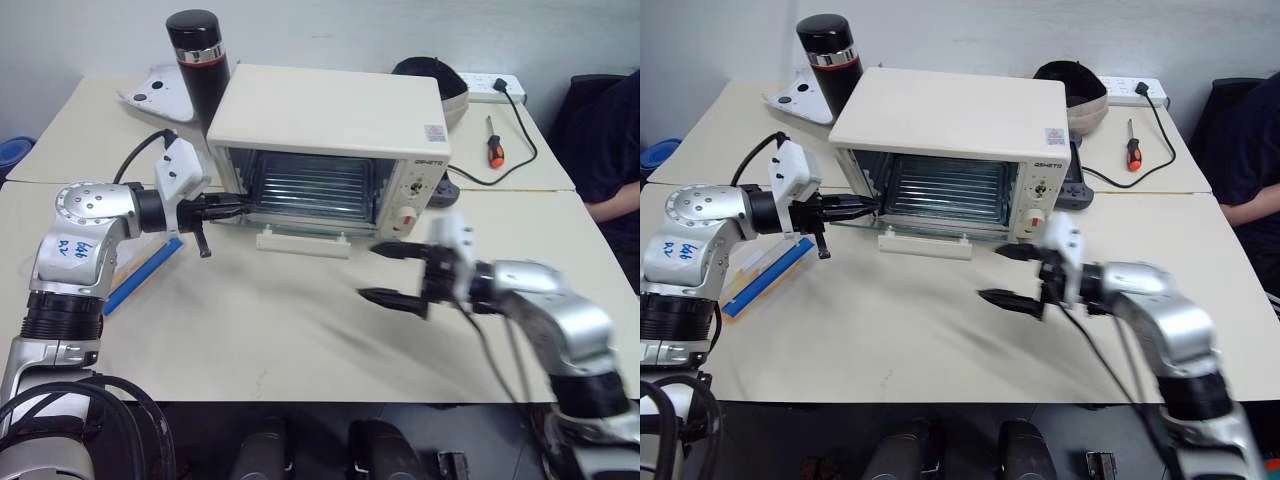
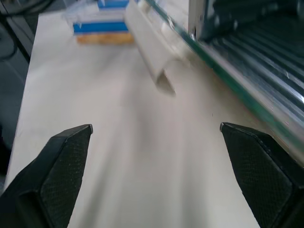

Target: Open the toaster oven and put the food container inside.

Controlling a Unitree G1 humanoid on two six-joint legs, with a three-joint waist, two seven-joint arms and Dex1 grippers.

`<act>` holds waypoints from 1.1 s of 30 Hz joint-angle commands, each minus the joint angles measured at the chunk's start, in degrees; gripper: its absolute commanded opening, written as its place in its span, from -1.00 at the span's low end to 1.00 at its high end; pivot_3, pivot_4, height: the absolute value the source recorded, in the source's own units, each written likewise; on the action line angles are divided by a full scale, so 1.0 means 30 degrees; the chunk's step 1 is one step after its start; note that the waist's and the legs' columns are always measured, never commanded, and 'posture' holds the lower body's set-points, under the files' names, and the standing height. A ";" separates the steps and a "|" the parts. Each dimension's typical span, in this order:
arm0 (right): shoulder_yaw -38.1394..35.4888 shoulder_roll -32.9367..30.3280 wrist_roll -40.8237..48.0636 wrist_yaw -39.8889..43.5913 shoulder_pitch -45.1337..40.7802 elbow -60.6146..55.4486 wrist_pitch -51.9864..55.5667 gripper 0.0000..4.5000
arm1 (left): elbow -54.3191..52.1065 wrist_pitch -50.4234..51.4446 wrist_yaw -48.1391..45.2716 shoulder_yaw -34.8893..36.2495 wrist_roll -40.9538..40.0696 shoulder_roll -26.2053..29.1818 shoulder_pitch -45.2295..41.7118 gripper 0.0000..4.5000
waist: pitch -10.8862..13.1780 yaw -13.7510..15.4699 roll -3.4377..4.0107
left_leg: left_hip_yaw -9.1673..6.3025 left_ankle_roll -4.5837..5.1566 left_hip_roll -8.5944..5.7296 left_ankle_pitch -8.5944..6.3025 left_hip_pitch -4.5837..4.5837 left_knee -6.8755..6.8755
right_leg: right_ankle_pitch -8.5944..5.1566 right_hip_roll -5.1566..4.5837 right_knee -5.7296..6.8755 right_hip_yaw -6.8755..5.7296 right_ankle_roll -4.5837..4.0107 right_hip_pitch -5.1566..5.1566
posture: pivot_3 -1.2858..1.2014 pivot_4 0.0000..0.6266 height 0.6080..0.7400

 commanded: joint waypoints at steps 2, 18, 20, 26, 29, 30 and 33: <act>-0.2502 -0.2359 0.2269 0.1649 0.1203 -0.2051 0.0919 1.00 | -0.0543 -0.0322 -0.0450 -0.0170 0.0283 -0.0082 0.0411 -1.00 | 0.0000 -0.0081 0.0000 | 0.0010 -0.0002 0.0010 0.0001 0.0012 0.0014 | 0.0000 0.0006 0.0000 0.0005 0.0000 0.0010 | 0.03 -0.52 1.00; -0.2368 -0.2702 0.4984 0.1360 -0.3605 -0.0147 0.2323 1.00 | -0.3929 -0.0350 0.2219 -0.0422 0.2249 0.0155 0.5473 -1.00 | -0.0028 -0.0215 -0.0035 | 0.0003 0.0001 0.0035 -0.0002 0.0068 -0.0003 | 0.0000 -0.0014 -0.0008 0.0037 -0.0002 0.0049 | 0.03 -0.52 1.00; -0.1805 -0.2528 0.4558 0.1535 -0.4218 0.0499 0.2006 1.00 | -0.4069 0.0133 0.2531 0.0339 0.1783 0.0116 0.5296 -1.00 | -0.0028 -0.0271 -0.0036 | 0.0003 0.0001 0.0035 -0.0002 0.0067 -0.0005 | 0.0000 -0.0014 -0.0013 0.0034 -0.0002 0.0049 | 0.03 -0.52 1.00; -0.0843 -0.1872 0.3712 0.1865 -0.5453 0.1691 0.1323 1.00 | -0.3457 0.1220 0.2935 0.1784 0.0824 0.0104 0.3940 -1.00 | -0.0023 -0.0195 -0.0040 | 0.0002 0.0000 0.0030 0.0000 0.0027 0.0009 | 0.0000 -0.0012 -0.0009 0.0014 -0.0002 0.0018 | 0.03 -0.52 1.00; -0.0726 -0.1572 0.3505 0.1867 -0.5729 0.1920 0.1153 1.00 | -0.2866 0.1393 0.3124 0.2291 0.0462 0.0033 0.2895 -1.00 | -0.0022 -0.0046 -0.0041 | 0.0002 0.0001 0.0028 -0.0001 0.0014 0.0023 | 0.0000 -0.0013 -0.0009 0.0009 -0.0001 0.0017 | 0.03 -0.52 1.00; -0.0714 -0.1487 0.3405 0.1819 -0.5755 0.1973 0.1089 1.00 | -0.2687 0.1469 0.3178 0.2368 0.0382 -0.0035 0.2524 -1.00 | -0.0022 -0.0005 -0.0041 | -0.0002 0.0001 0.0025 -0.0001 0.0011 0.0023 | 0.0000 -0.0015 -0.0010 0.0004 -0.0001 0.0018 | 0.03 -0.52 1.00; -0.0730 -0.1333 0.3221 0.1663 -0.5664 0.1925 0.0984 1.00 | -0.2366 0.1766 0.3045 0.2382 0.0167 -0.0133 0.1799 -1.00 | -0.0022 -0.0020 -0.0041 | -0.0007 0.0005 0.0017 -0.0003 0.0010 0.0033 | 0.0002 -0.0018 -0.0009 -0.0003 0.0002 0.0024 | 0.03 -0.52 1.00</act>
